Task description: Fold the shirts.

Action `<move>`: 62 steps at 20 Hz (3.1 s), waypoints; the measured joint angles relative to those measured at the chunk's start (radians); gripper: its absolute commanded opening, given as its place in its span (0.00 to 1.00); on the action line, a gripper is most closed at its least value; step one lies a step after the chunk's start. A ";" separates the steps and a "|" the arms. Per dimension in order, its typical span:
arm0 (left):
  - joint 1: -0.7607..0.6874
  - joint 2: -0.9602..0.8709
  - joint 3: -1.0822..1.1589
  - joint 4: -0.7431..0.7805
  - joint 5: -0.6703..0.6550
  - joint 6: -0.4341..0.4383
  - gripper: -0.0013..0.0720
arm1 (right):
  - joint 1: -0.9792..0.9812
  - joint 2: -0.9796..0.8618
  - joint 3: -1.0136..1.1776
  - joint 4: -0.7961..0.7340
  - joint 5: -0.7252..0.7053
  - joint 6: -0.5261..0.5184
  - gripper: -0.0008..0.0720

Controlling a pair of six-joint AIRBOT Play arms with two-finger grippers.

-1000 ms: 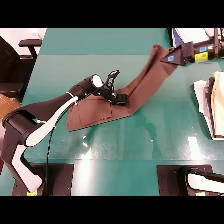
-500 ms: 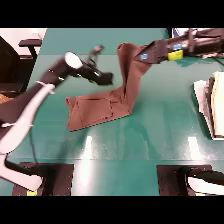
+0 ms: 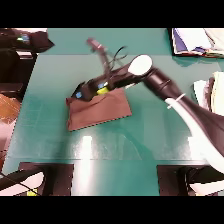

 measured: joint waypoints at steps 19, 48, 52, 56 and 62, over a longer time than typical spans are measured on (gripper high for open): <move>-0.076 0.015 -0.007 0.011 -0.062 0.002 0.05 | -0.559 -0.032 -0.450 -0.107 0.162 0.030 0.86; -0.428 -0.036 -0.008 -0.021 0.056 0.026 0.05 | -1.217 0.173 -0.061 -0.355 0.049 0.162 0.03; -0.438 -0.036 -0.008 -0.032 0.062 0.024 0.05 | -1.363 0.171 -0.060 -0.352 -0.030 0.151 0.03; -0.440 -0.036 -0.008 -0.038 0.061 0.018 0.05 | -1.414 0.134 0.003 -0.354 -0.072 0.143 0.03; -0.441 -0.036 -0.008 -0.040 0.042 0.016 0.05 | -1.433 0.101 0.249 -0.354 -0.053 0.137 0.03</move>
